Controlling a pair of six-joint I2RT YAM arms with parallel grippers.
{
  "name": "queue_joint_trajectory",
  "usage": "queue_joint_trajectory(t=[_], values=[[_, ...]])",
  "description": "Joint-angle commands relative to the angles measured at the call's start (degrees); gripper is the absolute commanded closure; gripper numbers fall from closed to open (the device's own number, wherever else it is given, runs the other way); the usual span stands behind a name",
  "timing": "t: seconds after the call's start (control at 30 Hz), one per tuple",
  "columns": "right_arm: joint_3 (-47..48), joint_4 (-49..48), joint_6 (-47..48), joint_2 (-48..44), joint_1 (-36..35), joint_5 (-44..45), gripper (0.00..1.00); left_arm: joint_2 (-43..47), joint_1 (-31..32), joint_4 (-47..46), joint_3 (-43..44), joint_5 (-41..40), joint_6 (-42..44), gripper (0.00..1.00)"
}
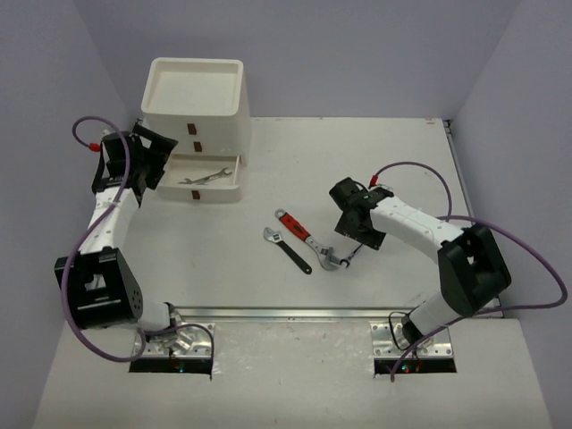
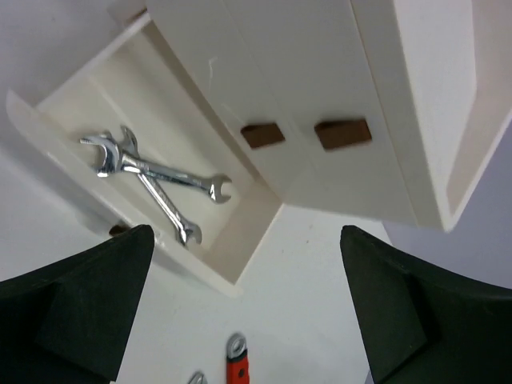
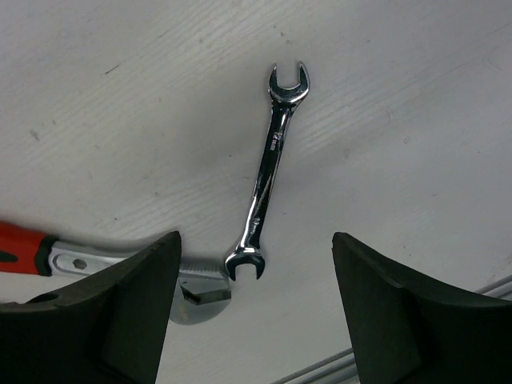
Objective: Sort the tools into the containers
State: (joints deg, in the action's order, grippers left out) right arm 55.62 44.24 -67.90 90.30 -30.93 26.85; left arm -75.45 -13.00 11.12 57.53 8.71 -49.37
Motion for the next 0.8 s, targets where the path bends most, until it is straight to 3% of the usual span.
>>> queue_joint_trajectory(t=[0.0,0.27,0.4,0.77], values=[[-1.8,-3.4,-1.9,4.1,1.1,-2.0,0.32,15.4,3.7,-5.5,-7.7,6.1,4.4,0.0],[-6.9,-9.6,-2.8,8.2,2.1,-5.5,0.62,19.8,4.1,-4.1,-10.9,11.2,7.3,0.0],[-11.6,-17.9,-0.1,9.7,4.4,-10.1,0.62,20.5,4.4,-4.6,-11.4,12.6,7.3,0.0],[-13.9,-20.5,-1.2,13.8,5.9,-13.0,0.8,20.3,4.5,-5.5,-12.8,14.2,7.7,0.0]])
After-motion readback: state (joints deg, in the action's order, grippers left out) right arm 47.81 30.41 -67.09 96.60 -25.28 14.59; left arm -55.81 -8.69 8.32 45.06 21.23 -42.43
